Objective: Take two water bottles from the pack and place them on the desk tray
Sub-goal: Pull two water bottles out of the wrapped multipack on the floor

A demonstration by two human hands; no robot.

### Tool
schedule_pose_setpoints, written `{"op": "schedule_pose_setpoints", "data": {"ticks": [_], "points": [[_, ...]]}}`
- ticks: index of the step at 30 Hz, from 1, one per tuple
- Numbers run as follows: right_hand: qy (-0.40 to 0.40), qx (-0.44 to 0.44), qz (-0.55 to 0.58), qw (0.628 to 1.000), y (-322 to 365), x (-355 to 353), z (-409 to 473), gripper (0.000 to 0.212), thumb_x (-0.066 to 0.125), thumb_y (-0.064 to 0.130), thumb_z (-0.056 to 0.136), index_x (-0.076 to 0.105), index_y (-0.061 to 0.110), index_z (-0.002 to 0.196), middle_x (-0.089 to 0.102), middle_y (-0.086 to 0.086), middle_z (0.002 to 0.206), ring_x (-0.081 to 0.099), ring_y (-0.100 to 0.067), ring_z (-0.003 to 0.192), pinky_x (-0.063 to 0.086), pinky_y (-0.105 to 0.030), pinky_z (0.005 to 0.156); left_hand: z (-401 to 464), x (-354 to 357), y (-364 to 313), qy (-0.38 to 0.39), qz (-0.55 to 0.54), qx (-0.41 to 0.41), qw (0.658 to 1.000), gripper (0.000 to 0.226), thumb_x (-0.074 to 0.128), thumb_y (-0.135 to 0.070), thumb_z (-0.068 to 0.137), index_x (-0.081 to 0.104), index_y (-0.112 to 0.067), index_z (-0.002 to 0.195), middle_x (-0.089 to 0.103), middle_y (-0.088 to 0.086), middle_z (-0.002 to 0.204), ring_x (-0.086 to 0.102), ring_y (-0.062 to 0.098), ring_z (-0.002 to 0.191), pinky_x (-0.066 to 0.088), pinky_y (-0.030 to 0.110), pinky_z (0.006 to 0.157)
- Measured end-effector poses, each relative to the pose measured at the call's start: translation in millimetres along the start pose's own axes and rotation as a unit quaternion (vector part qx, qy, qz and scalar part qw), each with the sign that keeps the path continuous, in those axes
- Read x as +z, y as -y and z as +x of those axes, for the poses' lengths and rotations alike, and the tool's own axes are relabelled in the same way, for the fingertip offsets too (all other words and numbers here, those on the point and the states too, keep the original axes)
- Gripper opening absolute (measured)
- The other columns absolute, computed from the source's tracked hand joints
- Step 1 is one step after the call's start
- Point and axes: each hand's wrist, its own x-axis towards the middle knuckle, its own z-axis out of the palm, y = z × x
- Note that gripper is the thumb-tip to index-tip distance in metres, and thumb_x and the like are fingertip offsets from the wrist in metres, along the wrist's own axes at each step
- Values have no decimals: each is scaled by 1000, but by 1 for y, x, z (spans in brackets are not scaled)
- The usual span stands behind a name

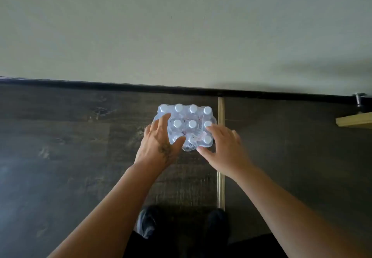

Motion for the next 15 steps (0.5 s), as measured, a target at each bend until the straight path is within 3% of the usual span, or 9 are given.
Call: {"op": "schedule_pose_setpoints", "data": {"ticks": [5, 10, 15], "points": [[5, -44, -23, 999, -19, 46, 66, 56, 65, 49, 101, 53, 22, 149, 58, -1, 154, 50, -25, 149, 30, -50, 129, 64, 40, 33, 34, 75, 43, 996, 82, 71, -54, 101, 30, -28, 167, 40, 8, 173, 38, 36, 158, 45, 59, 120], [23, -72, -87, 993, -31, 75, 118, 58, 58, 51, 102, 50, 21, 151, 65, -5, 147, 59, -30, 139, 42, -51, 117, 109, 66, 49, 57, 76, 66, 993, 76, 73, -63, 96, 42, -34, 159, 51, 1, 163, 49, 32, 151, 51, 58, 118], [27, -88, -171, 981, -36, 94, 150, 44, 60, 45, 102, 58, 19, 137, 71, -6, 126, 65, -30, 117, 45, -47, 107, 126, 70, 60, 50, 92, 89, 991, 93, 81, -60, 88, 30, -41, 164, 42, 0, 171, 40, 29, 156, 47, 50, 111]]}}
